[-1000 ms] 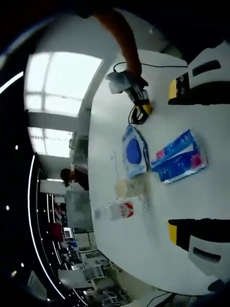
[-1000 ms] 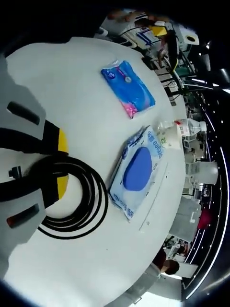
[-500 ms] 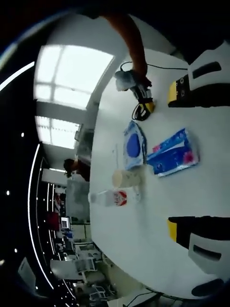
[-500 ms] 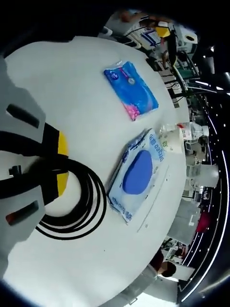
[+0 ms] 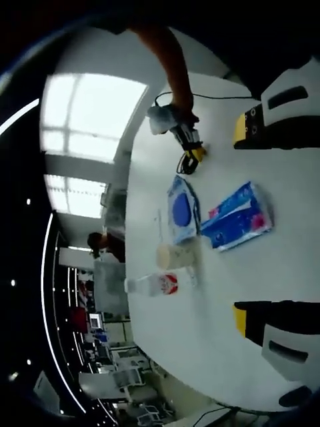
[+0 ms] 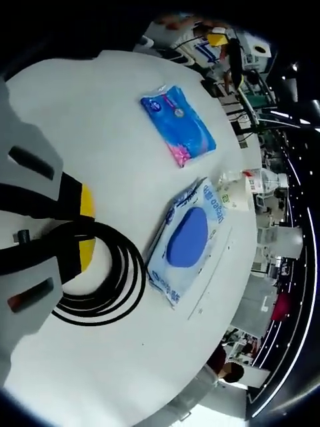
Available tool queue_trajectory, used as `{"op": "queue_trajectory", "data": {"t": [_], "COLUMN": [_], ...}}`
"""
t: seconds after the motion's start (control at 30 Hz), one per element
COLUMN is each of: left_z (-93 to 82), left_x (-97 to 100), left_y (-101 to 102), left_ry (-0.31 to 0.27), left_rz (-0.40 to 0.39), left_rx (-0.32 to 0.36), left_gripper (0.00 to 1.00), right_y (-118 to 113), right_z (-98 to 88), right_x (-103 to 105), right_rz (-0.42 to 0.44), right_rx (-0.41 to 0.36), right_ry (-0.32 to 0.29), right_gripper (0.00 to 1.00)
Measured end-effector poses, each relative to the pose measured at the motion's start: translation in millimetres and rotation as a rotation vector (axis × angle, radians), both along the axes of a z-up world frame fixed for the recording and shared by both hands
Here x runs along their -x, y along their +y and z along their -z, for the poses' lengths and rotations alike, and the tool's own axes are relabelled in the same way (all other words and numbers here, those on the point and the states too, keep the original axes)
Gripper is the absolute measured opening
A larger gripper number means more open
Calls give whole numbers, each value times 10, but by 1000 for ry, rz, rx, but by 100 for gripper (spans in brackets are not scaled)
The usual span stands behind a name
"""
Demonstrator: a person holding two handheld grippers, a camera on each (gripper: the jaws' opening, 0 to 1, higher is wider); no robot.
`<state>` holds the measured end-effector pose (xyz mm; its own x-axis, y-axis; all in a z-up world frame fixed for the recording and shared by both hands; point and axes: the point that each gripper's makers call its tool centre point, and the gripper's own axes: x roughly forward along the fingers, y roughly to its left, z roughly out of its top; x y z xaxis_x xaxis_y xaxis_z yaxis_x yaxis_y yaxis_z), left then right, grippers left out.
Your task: Arrange the tabletop items into an orderly group along one side of the table until the central work area is clear of visible clutter.
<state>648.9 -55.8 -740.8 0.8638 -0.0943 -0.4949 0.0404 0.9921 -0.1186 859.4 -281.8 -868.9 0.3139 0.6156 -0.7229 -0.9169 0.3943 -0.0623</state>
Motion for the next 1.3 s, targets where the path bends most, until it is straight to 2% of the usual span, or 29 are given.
{"op": "queue_trajectory", "data": {"t": [0.43, 0.7, 0.93, 1.1, 1.3], "left_z": [-72, -122, -111, -107, -104], "left_x": [-193, -290, -325, -340, -324], "left_y": [91, 68, 62, 63, 13], "left_ry": [-3, -15, 0, 6, 9], "left_rz": [46, 81, 100, 113, 124], "left_rx": [-24, -36, -30, -42, -44], "left_gripper": [94, 94, 94, 94, 93], "right_y": [-105, -171, -156, -155, -186], "right_z": [-373, -493, -626, -621, -465], "right_x": [-97, -25, 86, 159, 229], "right_rz": [55, 58, 36, 10, -53], "right_rx": [-91, -101, -106, -83, -2], "right_ry": [-71, -99, -130, -147, -171], "right_gripper": [1, 1, 1, 1, 1]}}
